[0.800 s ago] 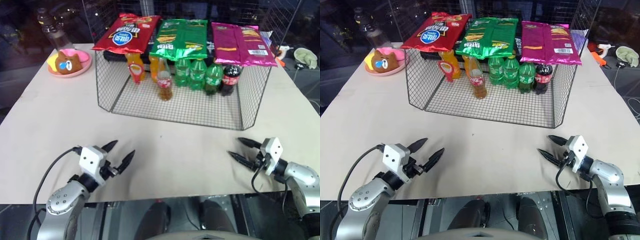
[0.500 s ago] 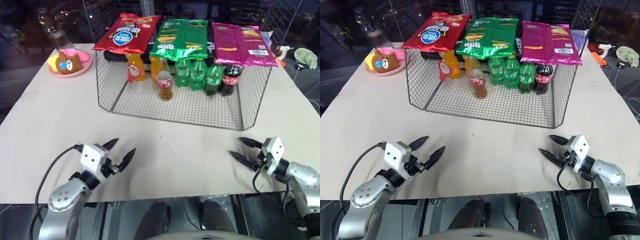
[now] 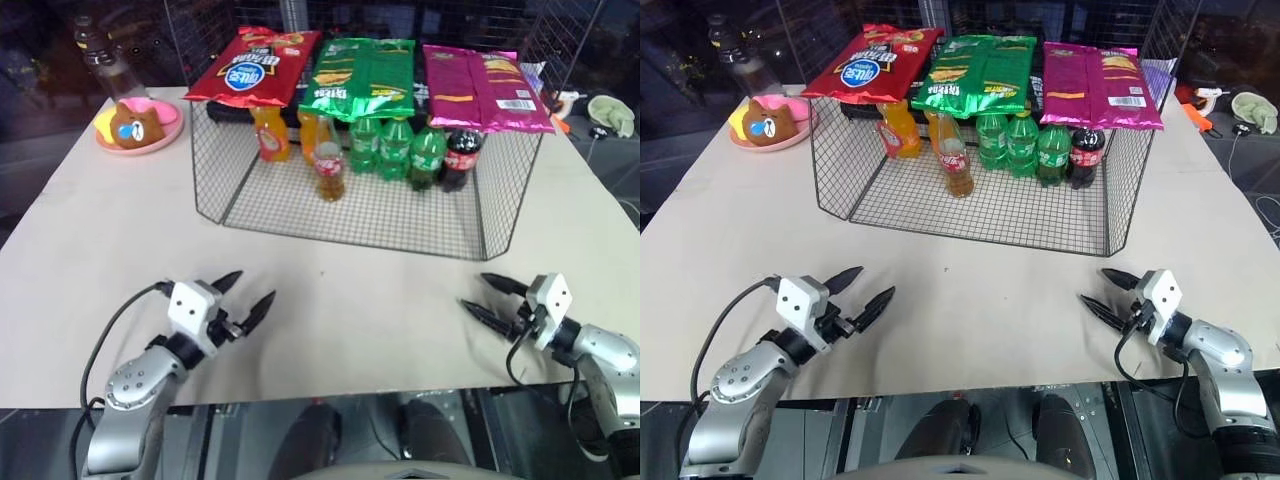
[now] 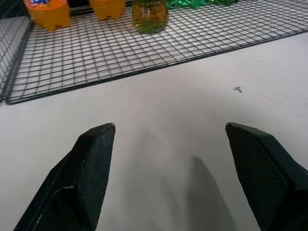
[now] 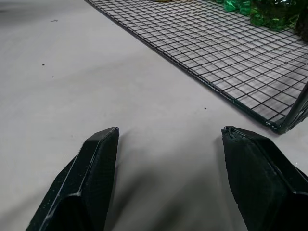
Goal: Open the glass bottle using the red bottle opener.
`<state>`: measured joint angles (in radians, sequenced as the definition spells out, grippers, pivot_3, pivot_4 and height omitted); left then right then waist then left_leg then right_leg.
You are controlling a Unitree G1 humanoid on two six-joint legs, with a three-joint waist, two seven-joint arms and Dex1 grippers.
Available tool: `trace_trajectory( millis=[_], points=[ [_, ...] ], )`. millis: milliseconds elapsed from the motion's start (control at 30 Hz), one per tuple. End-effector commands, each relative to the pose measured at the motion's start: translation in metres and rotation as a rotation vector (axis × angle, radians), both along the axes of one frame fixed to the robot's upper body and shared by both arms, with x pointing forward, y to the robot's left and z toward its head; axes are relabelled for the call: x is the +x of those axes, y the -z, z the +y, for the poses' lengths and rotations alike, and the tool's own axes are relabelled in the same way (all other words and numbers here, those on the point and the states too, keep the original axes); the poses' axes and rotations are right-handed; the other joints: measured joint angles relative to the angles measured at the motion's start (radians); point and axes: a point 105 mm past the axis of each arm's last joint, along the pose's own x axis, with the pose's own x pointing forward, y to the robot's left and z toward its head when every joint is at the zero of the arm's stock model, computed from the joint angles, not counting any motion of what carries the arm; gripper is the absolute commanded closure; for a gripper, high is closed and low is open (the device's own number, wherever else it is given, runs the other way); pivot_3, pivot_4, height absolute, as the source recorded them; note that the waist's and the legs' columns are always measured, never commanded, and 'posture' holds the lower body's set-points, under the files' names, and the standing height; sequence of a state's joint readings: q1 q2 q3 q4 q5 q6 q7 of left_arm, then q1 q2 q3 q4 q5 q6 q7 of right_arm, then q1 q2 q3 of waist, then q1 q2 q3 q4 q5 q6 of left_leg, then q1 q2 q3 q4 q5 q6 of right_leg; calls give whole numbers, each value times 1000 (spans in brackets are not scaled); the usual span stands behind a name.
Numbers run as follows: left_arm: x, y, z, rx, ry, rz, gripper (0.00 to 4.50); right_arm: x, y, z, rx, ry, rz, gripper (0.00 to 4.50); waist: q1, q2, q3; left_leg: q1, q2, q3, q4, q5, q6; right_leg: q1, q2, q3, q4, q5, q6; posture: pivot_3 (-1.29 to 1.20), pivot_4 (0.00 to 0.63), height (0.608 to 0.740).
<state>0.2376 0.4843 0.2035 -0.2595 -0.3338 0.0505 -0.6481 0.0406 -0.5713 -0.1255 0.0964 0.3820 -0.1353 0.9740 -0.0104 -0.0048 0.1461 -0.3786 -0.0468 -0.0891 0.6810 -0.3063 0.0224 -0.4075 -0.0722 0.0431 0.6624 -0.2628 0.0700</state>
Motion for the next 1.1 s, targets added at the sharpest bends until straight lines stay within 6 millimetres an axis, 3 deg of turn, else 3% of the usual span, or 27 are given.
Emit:
trace_trajectory(
  millis=[33, 267, 467, 667, 1100],
  points=[
    [3, -8, 2, 5, -3, -40, 712, -1, -12, -1, 8, 3, -45, 1069, 0, 0, 0, 0, 0, 0, 0, 0, 0, 0, 0, 0, 0, 0, 0, 0, 150, 740],
    [31, -29, 5, 2, -16, -120, 712, -7, -26, 21, 53, -46, -89, 1069, 2, 0, 0, 0, 0, 0, 0, 0, 0, 0, 1, -1, 0, 0, 0, 0, 150, 740],
    [72, -64, 11, -19, -2, -206, 712, -16, -59, 56, 150, -110, -173, 1069, 1, 0, 0, -1, 0, -1, 0, 0, -1, -1, 2, -1, 1, 0, 0, 0, 150, 740],
    [113, -94, 20, -43, -59, -278, 712, -23, -89, 78, 247, -135, -258, 1069, 0, -1, 0, -2, -1, -1, 1, 0, -1, -1, 2, -2, 1, 0, 0, 0, 150, 740],
    [151, -116, 9, 29, -52, -334, 712, -26, -96, 84, 263, -130, -271, 1069, -3, -1, 0, -3, -3, -1, 2, 1, -1, -2, 3, -2, 1, 0, 0, 0, 150, 740]
  ],
)
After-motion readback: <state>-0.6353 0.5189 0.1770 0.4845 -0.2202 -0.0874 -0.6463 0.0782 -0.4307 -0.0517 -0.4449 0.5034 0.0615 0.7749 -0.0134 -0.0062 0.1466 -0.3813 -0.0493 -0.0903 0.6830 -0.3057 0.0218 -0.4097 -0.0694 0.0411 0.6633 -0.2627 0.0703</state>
